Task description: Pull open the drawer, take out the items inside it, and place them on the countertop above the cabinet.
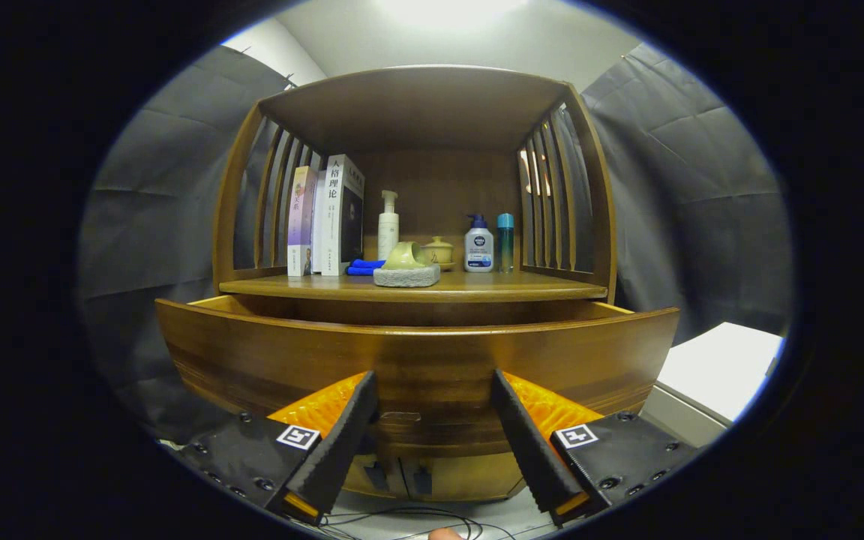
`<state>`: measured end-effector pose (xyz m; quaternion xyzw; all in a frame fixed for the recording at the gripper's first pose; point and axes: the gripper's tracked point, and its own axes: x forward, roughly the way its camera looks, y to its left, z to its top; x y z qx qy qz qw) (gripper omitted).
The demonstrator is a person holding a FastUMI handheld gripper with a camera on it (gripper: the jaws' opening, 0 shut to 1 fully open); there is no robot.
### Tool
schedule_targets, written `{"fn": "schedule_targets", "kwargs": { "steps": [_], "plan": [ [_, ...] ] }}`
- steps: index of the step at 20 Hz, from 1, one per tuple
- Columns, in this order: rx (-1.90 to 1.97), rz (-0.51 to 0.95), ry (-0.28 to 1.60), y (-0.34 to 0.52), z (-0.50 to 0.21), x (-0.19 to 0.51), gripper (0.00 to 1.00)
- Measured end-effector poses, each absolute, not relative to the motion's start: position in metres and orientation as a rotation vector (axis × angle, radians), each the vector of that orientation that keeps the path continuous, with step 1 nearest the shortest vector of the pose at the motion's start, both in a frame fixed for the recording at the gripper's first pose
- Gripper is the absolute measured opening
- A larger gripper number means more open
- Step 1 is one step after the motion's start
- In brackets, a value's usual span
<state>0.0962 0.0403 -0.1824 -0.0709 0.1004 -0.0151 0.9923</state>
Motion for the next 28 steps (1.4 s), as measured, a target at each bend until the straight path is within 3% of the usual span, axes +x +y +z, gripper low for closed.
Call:
{"fn": "schedule_targets", "kwargs": {
  "steps": [28],
  "plan": [
    [-0.088, -0.057, 0.249, 0.039, -0.193, 0.19, 0.98]
  ]
}}
